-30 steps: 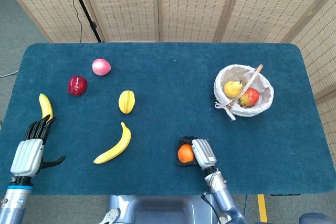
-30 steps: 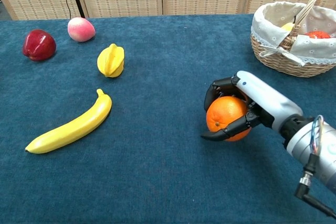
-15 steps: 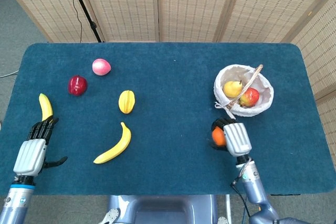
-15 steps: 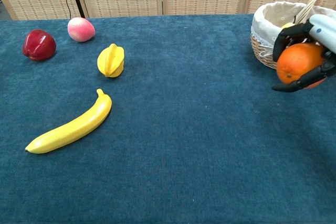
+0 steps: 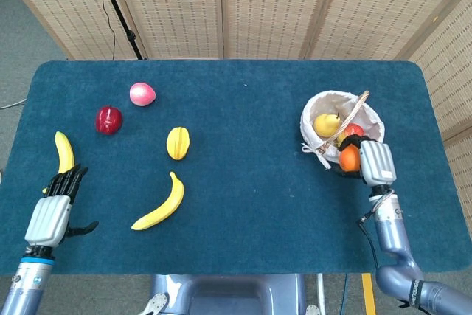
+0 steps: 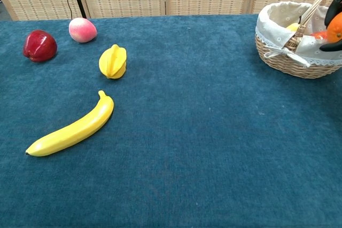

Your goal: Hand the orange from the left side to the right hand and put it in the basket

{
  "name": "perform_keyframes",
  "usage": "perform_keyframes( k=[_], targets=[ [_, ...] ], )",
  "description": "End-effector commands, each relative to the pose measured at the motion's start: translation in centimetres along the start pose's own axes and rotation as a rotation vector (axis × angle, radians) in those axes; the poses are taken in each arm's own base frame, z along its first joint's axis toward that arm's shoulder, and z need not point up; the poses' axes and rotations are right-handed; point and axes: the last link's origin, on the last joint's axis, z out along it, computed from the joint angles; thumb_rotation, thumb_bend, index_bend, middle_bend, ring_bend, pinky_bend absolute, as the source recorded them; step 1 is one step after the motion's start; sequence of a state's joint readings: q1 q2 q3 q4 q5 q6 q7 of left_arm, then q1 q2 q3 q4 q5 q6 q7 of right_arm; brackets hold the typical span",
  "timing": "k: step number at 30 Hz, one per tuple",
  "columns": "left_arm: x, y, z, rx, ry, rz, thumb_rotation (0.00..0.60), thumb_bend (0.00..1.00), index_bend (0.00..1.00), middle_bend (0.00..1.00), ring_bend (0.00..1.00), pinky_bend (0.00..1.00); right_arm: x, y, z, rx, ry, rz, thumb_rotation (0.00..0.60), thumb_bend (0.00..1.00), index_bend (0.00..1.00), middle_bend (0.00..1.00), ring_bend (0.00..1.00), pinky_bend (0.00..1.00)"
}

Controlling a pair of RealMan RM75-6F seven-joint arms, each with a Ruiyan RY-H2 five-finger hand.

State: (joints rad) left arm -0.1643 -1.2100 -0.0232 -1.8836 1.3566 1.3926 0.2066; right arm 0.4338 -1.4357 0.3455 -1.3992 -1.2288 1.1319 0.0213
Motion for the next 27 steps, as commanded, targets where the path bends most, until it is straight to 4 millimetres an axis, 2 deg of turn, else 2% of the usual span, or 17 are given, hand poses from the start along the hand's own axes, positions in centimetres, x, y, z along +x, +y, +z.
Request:
perform_keyframes(
  k=[1, 15, 21, 27],
  targets=[
    [-0.1, 0.0, 0.0, 0.000, -0.002, 0.001, 0.600, 0.05, 0.06, 0.00, 0.00, 0.00, 1.6, 1.3, 1.7, -0.037, 0.009, 0.008, 0.600, 0.11, 0.75, 0.67, 0.70, 0.73],
    [-0.6, 0.4, 0.0, -0.011, -0.024, 0.017, 0.600, 0.05, 0.06, 0.00, 0.00, 0.00, 5.0, 4.5, 4.1, -0.173, 0.076, 0.161, 0.600, 0.11, 0.75, 0.68, 0.70, 0.73],
    [-0.9, 0.6, -0.2, -0.018, -0.032, 0.023, 0.600, 0.05, 0.06, 0.00, 0.00, 0.00, 4.6, 5.4, 4.6, -0.244, 0.103, 0.330, 0.600, 0.11, 0.75, 0.68, 0.70, 0.73],
    [-1.0, 0.7, -0.1, -0.020, -0.038, 0.025, 0.600, 0.05, 0.06, 0.00, 0.00, 0.00, 3.8, 5.0, 4.9, -0.251, 0.105, 0.428, 0.600, 0.11, 0.75, 0.68, 0.70, 0.73]
  ],
)
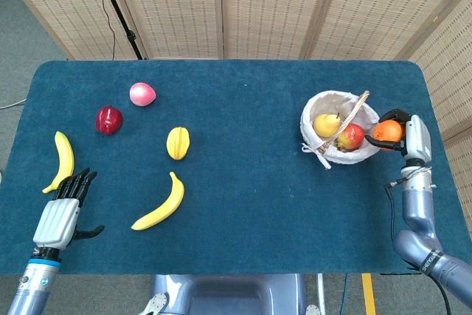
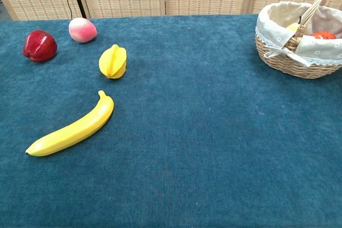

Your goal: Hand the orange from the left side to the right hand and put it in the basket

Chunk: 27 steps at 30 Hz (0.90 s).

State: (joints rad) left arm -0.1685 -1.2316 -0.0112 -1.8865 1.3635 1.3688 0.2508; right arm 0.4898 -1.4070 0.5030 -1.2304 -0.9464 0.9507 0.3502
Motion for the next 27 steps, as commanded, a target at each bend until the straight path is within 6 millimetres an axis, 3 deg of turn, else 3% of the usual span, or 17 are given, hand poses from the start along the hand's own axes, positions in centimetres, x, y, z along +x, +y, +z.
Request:
perform_keyframes(
  k=[1, 8, 11, 13, 16, 27],
  targets=[
    [-0.1, 0.0, 0.0, -0.001, -0.003, 0.002, 0.600, 0.05, 0.06, 0.00, 0.00, 0.00, -0.9, -0.2, 0.1, -0.005, -0.007, 0.045, 0.600, 0.11, 0.75, 0.68, 0.70, 0.73],
    [-0.2, 0.1, 0.0, -0.004, -0.009, 0.005, 0.600, 0.05, 0.06, 0.00, 0.00, 0.00, -3.0, -0.9, 0.2, 0.007, -0.043, 0.063, 0.600, 0.11, 0.73, 0.65, 0.65, 0.69],
    [-0.2, 0.1, 0.0, -0.006, -0.010, 0.005, 0.600, 0.05, 0.06, 0.00, 0.00, 0.00, -3.7, -1.1, 0.2, 0.017, -0.063, 0.046, 0.600, 0.09, 0.64, 0.53, 0.52, 0.54],
    [-0.3, 0.2, 0.0, -0.008, -0.011, 0.006, 0.600, 0.05, 0.06, 0.00, 0.00, 0.00, -4.1, -1.2, 0.2, 0.024, -0.080, 0.026, 0.600, 0.05, 0.56, 0.43, 0.41, 0.39],
    [-0.3, 0.2, 0.0, -0.010, -0.013, 0.007, 0.600, 0.05, 0.06, 0.00, 0.00, 0.00, -4.3, -1.3, 0.2, 0.027, -0.103, 0.000, 0.600, 0.00, 0.48, 0.34, 0.30, 0.26],
    [-0.4, 0.3, 0.0, -0.013, -0.019, 0.011, 0.600, 0.05, 0.06, 0.00, 0.00, 0.00, -3.8, -1.5, -0.2, 0.033, -0.140, -0.033, 0.600, 0.00, 0.35, 0.25, 0.21, 0.17]
  ],
)
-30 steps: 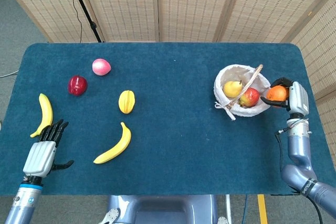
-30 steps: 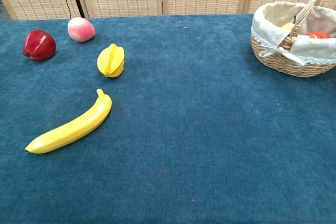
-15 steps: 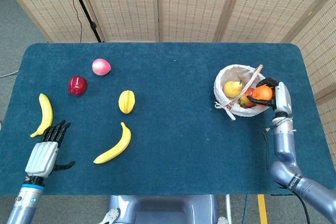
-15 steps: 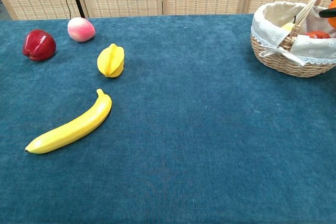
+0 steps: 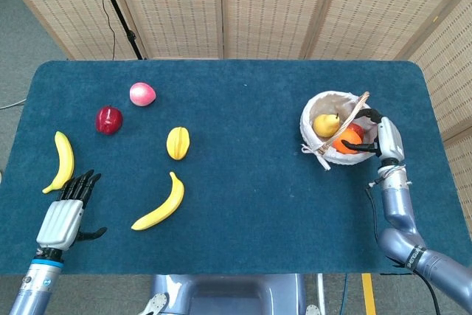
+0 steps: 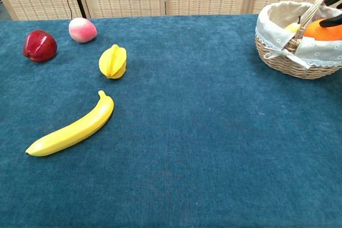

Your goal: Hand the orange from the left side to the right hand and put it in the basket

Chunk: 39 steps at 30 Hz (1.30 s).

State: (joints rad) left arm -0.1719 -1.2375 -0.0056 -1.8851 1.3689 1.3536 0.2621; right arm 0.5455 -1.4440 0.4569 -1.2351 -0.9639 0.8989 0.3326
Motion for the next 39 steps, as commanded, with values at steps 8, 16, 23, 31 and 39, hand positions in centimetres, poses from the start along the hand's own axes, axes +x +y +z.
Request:
perform_keyframes(
  k=[8, 16, 23, 31, 39],
  targets=[
    [-0.1, 0.0, 0.1, -0.001, -0.003, 0.002, 0.600, 0.05, 0.06, 0.00, 0.00, 0.00, 1.1, -1.4, -1.7, 0.068, -0.055, -0.067, 0.600, 0.00, 0.35, 0.25, 0.21, 0.17],
    [-0.1, 0.2, 0.0, -0.006, -0.007, -0.001, 0.600, 0.05, 0.07, 0.00, 0.00, 0.00, 1.4, -2.0, -4.5, 0.170, -0.067, -0.357, 0.600, 0.00, 0.35, 0.25, 0.21, 0.17],
    [0.1, 0.0, -0.1, -0.002, 0.000, -0.002, 0.600, 0.05, 0.07, 0.00, 0.00, 0.00, 0.7, -1.8, -7.4, 0.260, -0.021, -0.601, 0.600, 0.00, 0.36, 0.25, 0.21, 0.17],
    [0.5, -0.2, -0.4, 0.009, 0.016, 0.009, 0.600, 0.05, 0.07, 0.00, 0.00, 0.00, 0.0, -1.5, -12.8, 0.341, -0.018, -0.653, 0.600, 0.00, 0.37, 0.26, 0.21, 0.17],
    [0.7, -0.1, -0.9, 0.007, 0.025, 0.019, 0.600, 0.05, 0.07, 0.00, 0.00, 0.00, -0.8, -0.3, -17.8, 0.363, -0.069, -0.673, 0.600, 0.00, 0.39, 0.27, 0.22, 0.17]
  ],
)
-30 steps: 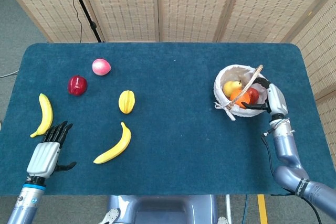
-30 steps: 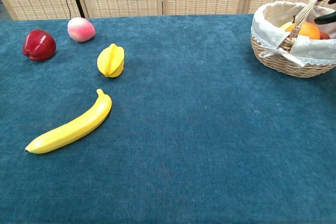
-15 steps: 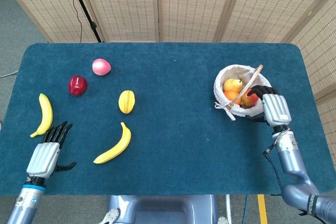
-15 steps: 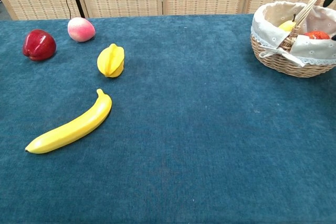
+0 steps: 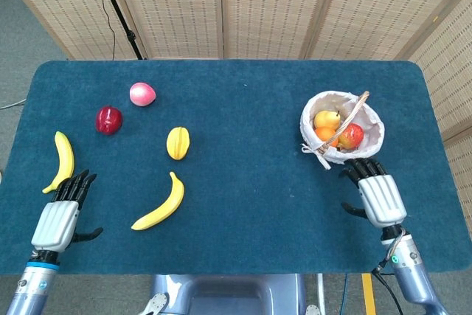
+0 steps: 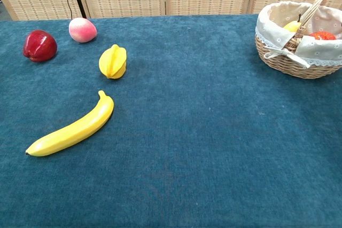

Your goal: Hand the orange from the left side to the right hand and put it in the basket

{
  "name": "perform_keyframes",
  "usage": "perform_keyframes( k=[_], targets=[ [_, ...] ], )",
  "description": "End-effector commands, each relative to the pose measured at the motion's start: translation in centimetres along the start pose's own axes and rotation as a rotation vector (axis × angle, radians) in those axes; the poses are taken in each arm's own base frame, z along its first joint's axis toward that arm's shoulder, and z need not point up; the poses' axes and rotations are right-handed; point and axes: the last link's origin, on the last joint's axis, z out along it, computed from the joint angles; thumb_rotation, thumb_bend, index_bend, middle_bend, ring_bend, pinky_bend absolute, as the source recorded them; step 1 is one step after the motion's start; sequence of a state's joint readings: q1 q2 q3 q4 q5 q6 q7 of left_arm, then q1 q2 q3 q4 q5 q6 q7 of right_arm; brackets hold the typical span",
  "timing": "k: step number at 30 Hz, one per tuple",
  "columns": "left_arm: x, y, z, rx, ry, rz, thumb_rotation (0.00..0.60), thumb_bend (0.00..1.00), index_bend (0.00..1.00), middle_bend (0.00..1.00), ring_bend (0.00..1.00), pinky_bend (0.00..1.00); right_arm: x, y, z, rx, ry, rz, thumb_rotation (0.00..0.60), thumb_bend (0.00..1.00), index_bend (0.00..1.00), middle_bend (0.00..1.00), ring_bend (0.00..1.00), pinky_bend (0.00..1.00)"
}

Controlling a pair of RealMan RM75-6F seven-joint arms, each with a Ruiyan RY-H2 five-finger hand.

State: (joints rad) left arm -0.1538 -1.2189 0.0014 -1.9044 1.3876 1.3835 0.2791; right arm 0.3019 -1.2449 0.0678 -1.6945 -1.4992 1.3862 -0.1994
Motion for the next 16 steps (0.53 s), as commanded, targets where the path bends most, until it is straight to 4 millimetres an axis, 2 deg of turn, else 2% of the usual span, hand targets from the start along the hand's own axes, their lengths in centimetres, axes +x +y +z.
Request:
perform_keyframes(
  k=[1, 8, 11, 16],
  targets=[
    [0.1, 0.0, -0.3, -0.001, 0.006, 0.001, 0.600, 0.05, 0.07, 0.00, 0.00, 0.00, -0.7, -0.3, -2.2, -0.002, -0.042, -0.014, 0.600, 0.00, 0.39, 0.27, 0.22, 0.17],
    [0.4, 0.0, -0.6, -0.001, 0.019, 0.001, 0.600, 0.05, 0.07, 0.00, 0.00, 0.00, -2.6, 0.5, -4.7, -0.071, -0.130, -0.002, 0.600, 0.00, 0.40, 0.29, 0.24, 0.18],
    [0.4, 0.0, -0.7, -0.004, 0.019, 0.001, 0.600, 0.05, 0.07, 0.00, 0.00, 0.00, -3.5, 0.9, -5.1, -0.100, -0.152, 0.017, 0.600, 0.00, 0.42, 0.29, 0.24, 0.18],
    [0.5, 0.2, -0.7, -0.014, 0.022, -0.004, 0.600, 0.05, 0.07, 0.00, 0.00, 0.00, -4.7, 0.4, -5.0, -0.104, -0.148, 0.019, 0.600, 0.00, 0.44, 0.29, 0.24, 0.18]
  ],
)
